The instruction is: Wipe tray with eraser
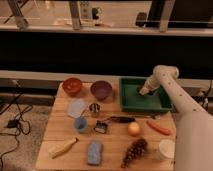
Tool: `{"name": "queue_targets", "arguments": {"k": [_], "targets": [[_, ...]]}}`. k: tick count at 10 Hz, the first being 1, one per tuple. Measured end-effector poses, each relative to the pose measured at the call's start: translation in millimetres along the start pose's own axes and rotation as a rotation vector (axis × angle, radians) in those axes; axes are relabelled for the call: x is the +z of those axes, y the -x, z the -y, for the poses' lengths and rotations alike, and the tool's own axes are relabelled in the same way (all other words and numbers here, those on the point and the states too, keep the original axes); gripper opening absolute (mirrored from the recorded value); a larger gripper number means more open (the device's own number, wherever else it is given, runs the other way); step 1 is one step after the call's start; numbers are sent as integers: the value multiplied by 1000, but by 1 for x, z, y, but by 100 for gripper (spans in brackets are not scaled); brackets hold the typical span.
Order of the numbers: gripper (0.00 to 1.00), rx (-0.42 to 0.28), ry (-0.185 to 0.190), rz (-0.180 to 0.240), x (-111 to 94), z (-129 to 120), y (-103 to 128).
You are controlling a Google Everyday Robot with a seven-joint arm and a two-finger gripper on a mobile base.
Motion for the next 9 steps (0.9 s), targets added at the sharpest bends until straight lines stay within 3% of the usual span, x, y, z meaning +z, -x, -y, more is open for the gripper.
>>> {"name": "queue_targets", "arguments": {"k": [5,9], "targets": [[4,-57,53,9,13,-31,20],[4,-70,68,59,17,-46,45]]}}
